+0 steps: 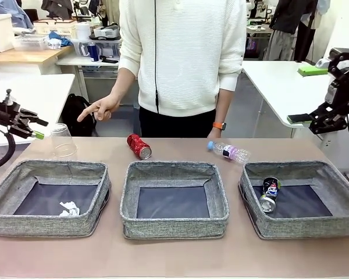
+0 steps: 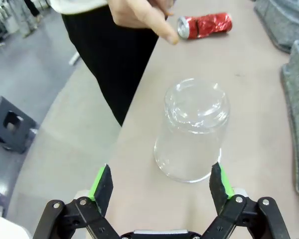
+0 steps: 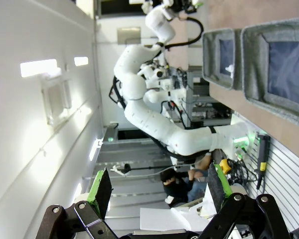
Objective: Sort the waste into the appropriate baskets.
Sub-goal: Pick up the waste item pointed out by the person.
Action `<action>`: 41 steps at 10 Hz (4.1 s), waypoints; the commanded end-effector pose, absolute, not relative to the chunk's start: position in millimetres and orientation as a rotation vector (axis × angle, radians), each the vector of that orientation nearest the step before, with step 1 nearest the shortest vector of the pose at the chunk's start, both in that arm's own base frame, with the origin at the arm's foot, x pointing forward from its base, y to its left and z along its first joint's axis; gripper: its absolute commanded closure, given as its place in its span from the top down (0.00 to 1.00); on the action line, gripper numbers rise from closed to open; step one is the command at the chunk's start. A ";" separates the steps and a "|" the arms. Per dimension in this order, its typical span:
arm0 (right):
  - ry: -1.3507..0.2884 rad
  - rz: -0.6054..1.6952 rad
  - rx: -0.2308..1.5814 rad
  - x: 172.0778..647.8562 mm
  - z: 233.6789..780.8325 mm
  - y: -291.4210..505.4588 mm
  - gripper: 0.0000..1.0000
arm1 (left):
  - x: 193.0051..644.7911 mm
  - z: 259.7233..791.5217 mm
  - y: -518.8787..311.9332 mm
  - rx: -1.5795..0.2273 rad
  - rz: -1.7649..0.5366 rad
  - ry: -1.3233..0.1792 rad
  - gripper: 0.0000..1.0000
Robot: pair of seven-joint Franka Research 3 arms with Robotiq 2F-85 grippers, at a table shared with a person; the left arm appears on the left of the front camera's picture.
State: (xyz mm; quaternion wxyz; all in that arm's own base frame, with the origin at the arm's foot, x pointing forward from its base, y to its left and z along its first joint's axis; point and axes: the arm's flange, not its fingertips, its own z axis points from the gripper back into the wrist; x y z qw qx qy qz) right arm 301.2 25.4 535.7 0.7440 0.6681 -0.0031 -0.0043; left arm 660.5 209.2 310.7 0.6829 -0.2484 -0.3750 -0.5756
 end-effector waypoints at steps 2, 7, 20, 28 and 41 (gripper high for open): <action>-0.017 0.002 1.486 301.3 538.1 25.3 1.00 | 669.1 305.4 192.4 -0.583 -1.298 -0.801 1.00; -0.017 0.002 1.486 301.3 538.1 25.3 1.00 | 668.6 284.2 154.1 -0.731 -1.353 -0.744 1.00; -0.017 0.002 1.486 301.3 538.1 25.3 1.00 | 657.1 254.1 128.9 -0.903 -1.333 -0.837 0.60; -0.017 0.002 1.486 301.3 538.1 25.3 1.00 | 655.5 261.0 132.9 -0.915 -1.310 -0.831 0.00; -0.017 0.002 1.486 301.3 538.1 25.3 1.00 | 544.8 529.4 100.4 -0.556 -0.618 -0.109 0.00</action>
